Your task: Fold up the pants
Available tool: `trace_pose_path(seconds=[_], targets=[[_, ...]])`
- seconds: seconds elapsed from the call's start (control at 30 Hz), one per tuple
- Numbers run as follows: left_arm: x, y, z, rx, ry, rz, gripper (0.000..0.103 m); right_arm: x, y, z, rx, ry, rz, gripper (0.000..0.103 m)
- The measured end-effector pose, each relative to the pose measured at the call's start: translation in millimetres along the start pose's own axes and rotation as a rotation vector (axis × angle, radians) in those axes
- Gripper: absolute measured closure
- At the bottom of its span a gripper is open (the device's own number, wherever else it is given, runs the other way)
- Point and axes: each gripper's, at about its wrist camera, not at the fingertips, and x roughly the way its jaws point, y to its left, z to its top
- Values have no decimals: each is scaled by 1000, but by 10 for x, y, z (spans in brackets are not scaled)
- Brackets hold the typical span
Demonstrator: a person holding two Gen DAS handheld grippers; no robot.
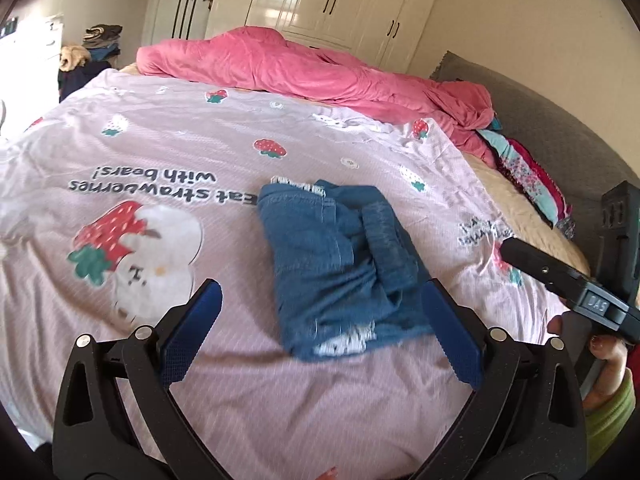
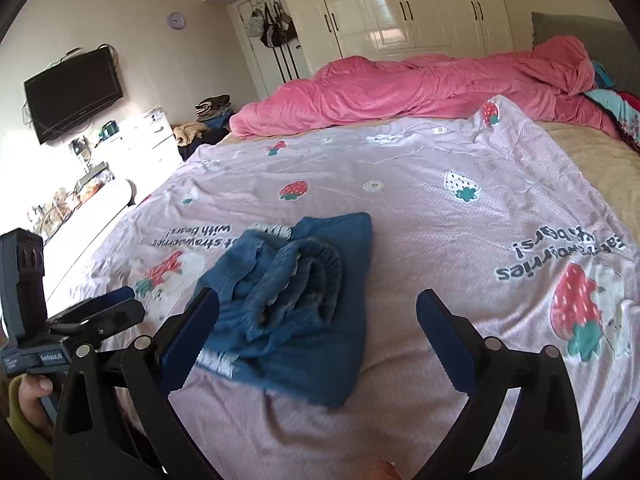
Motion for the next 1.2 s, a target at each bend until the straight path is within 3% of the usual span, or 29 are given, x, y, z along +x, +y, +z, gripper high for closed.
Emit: trace_pose_path(seconds=[0.53, 0.83, 1.2], targets=[[-313, -44, -441, 10, -3, 42, 9, -330, 280, -542, -76, 3, -52, 5], [-169, 90, -708, -29, 70, 64, 9, -301, 184, -846, -37, 45, -87, 5], [-112, 105, -755, -31, 85, 72, 9, -173, 120, -950, -15, 89, -123, 4]])
